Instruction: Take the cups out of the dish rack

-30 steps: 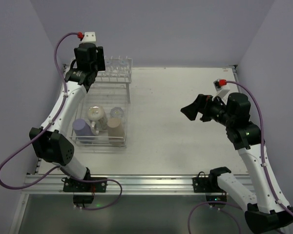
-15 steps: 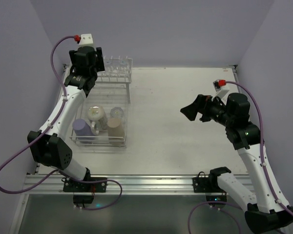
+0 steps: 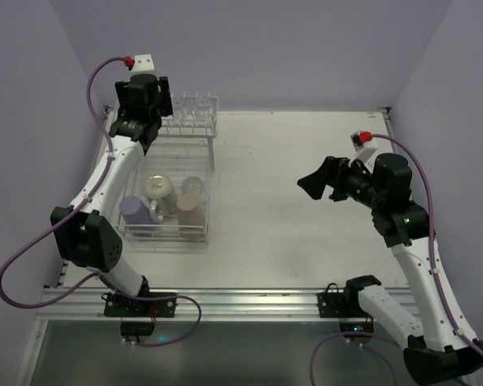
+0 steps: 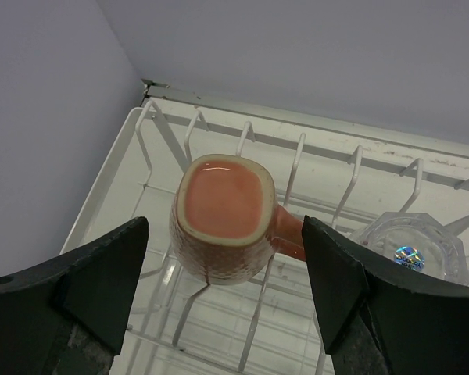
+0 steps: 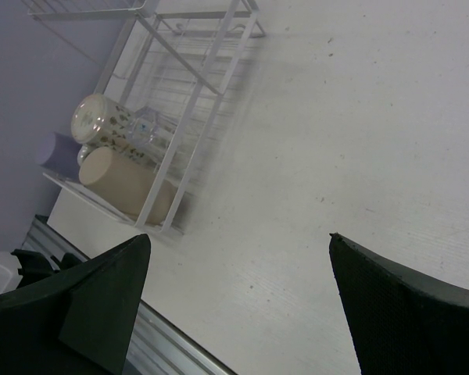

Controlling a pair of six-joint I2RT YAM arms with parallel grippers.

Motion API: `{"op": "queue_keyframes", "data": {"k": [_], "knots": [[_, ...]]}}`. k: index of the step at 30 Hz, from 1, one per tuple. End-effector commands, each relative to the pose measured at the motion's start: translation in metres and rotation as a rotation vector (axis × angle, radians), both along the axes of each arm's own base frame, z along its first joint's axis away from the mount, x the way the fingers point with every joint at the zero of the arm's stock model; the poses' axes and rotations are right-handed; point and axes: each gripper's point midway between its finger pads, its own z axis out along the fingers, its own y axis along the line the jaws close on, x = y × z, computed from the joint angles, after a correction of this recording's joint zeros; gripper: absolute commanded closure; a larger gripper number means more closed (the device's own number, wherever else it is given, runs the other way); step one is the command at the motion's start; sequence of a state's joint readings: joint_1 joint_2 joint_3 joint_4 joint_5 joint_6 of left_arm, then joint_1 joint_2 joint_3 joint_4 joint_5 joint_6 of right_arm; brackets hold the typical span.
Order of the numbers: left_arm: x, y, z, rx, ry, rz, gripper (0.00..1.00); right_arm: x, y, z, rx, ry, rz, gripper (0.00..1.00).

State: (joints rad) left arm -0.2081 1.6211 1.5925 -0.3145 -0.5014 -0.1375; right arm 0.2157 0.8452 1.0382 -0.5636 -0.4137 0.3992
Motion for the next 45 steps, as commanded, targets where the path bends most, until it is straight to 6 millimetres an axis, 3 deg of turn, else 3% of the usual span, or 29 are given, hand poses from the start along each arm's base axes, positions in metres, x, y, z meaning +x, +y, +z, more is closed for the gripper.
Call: {"op": "queue_keyframes", "data": {"k": [1, 9, 15, 17, 32, 33, 44, 45], "knots": [[0.006, 0.009, 0.025, -0.027, -0.09, 0.032, 0.16, 0.001, 0.005, 0.002, 0.004, -0.018, 0.032, 0.01], [0.01, 0.015, 0.023, -0.053, -0.111, 0.034, 0.16, 0.001, 0.006, 0.0, 0.007, -0.012, 0.04, 0.01], [0.015, 0.017, 0.009, -0.077, -0.1, 0.032, 0.18, 0.001, 0.006, -0.001, 0.007, -0.007, 0.042, 0.01], [0.015, 0.016, 0.016, -0.09, -0.133, 0.019, 0.19, 0.001, 0.006, -0.003, 0.005, -0.002, 0.042, 0.01], [0.006, 0.022, 0.01, -0.082, -0.165, 0.045, 0.34, 0.002, 0.009, -0.004, 0.014, 0.007, 0.054, 0.01], [0.006, 0.022, 0.01, -0.082, -0.167, 0.048, 0.39, 0.001, 0.009, -0.003, 0.014, 0.006, 0.054, 0.01], [0.002, 0.023, 0.009, -0.093, -0.164, 0.054, 0.64, 0.001, 0.009, -0.004, 0.014, 0.007, 0.053, 0.01], [0.003, 0.023, 0.009, -0.097, -0.167, 0.057, 0.71, 0.001, 0.009, -0.004, 0.014, 0.007, 0.056, 0.01]]}}
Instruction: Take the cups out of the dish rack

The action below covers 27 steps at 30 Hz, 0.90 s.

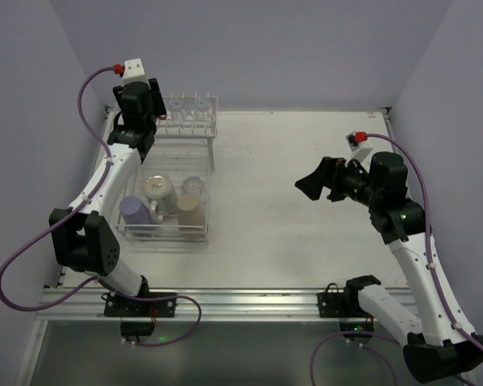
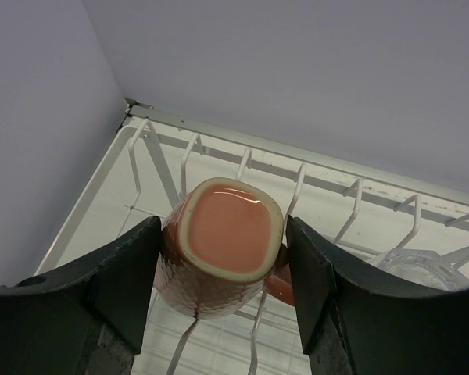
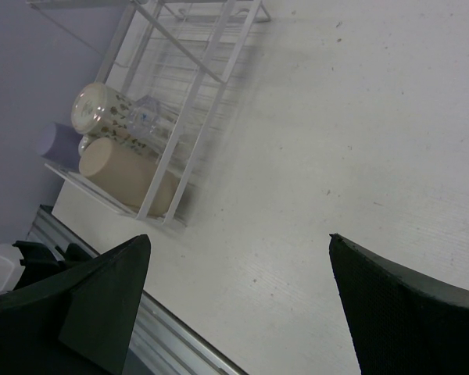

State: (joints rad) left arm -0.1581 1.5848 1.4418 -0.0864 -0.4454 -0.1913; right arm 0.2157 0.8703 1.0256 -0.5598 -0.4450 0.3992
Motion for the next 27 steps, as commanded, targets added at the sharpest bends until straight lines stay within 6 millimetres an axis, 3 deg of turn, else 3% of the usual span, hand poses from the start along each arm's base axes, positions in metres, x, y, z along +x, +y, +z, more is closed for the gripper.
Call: {"op": "queue_keyframes", "data": {"k": [1, 5, 6, 27], "knots": [[-0.008, 0.011, 0.012, -0.014, -0.034, 0.05, 0.74, 0.0, 0.004, 0.005, 0.011, -0.028, 0.027, 0.01], [-0.008, 0.011, 0.012, -0.021, -0.034, 0.053, 0.91, 0.0, 0.004, 0.005, 0.01, -0.029, 0.027, 0.01], [-0.008, 0.011, 0.014, -0.024, -0.038, 0.057, 0.99, 0.0, 0.004, 0.005, 0.01, -0.028, 0.029, 0.01], [-0.011, 0.027, 0.044, -0.061, -0.097, 0.086, 1.0, 0.008, 0.005, 0.004, 0.003, -0.017, 0.022, 0.01]]}}
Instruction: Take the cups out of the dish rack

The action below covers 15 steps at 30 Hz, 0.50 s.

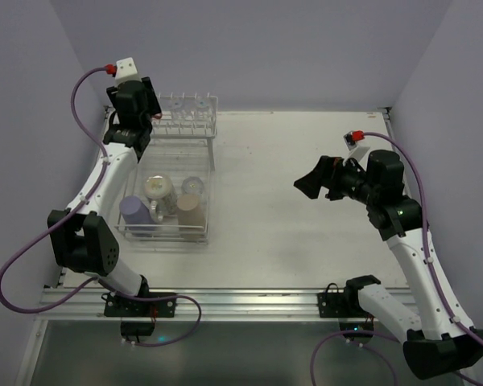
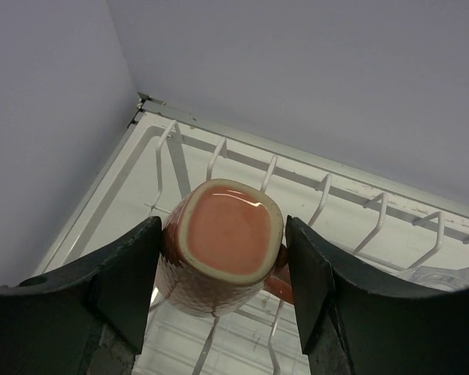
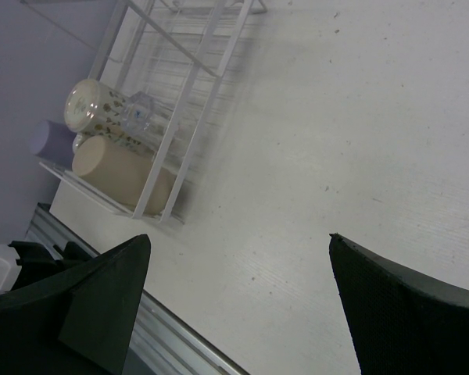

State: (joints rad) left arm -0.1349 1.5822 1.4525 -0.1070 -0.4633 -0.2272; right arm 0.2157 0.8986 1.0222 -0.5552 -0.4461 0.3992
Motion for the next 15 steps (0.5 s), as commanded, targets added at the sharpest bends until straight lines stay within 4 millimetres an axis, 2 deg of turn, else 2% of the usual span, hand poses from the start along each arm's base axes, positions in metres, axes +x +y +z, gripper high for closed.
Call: {"op": "queue_keyframes", "data": {"k": [1, 15], "knots": [[-0.009, 0.013, 0.042, -0.032, -0.093, 0.033, 1.0, 0.003, 0.004, 0.011, 0.008, -0.043, 0.022, 0.01], [-0.011, 0.013, 0.078, -0.108, -0.161, -0.012, 1.0, 0.012, -0.003, 0.007, -0.008, -0.046, -0.035, 0.01]]}}
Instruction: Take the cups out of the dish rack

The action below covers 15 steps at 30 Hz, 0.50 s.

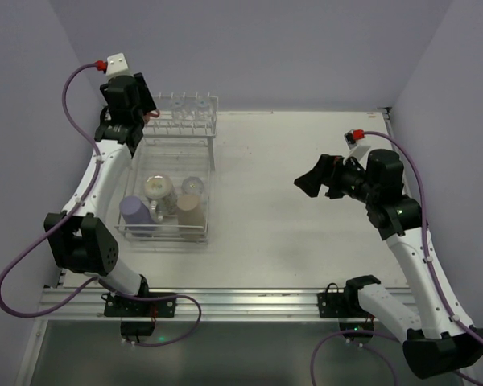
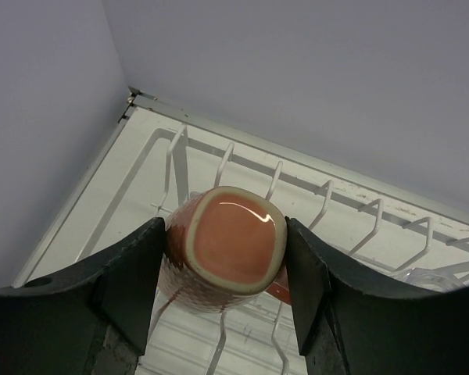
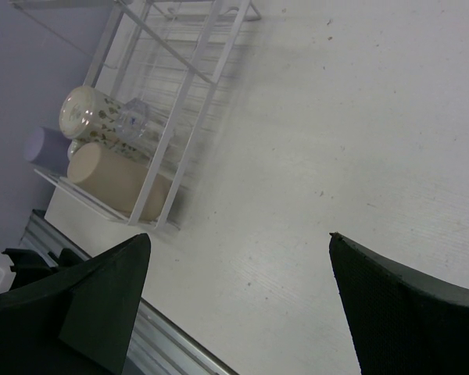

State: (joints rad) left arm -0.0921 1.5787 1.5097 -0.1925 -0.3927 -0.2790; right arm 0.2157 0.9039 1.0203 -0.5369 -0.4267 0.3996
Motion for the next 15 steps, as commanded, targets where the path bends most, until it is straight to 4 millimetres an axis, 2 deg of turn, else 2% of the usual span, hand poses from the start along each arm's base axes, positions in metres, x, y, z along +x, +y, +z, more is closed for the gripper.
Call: {"op": "queue_keyframes", "data": {"k": [1, 9, 13, 14, 15], "knots": [[-0.009, 0.005, 0.071, -0.049, -0.174, 0.004, 1.0, 0.006, -0.001, 0.005, -0.004, -0.026, -0.013, 0.01], [-0.011, 0.008, 0.088, -0.056, -0.204, -0.003, 1.0, 0.008, 0.002, 0.001, 0.001, -0.012, 0.004, 0.01], [-0.008, 0.007, 0.078, -0.068, -0.185, -0.011, 1.0, 0.008, 0.004, -0.001, 0.009, -0.005, 0.01, 0.01], [-0.008, 0.008, 0.071, -0.07, -0.172, -0.01, 1.0, 0.008, 0.004, -0.002, 0.011, -0.001, 0.01, 0.01], [-0.011, 0.007, 0.073, -0.081, -0.187, -0.009, 1.0, 0.008, 0.005, -0.003, 0.012, 0.001, 0.012, 0.01]]}}
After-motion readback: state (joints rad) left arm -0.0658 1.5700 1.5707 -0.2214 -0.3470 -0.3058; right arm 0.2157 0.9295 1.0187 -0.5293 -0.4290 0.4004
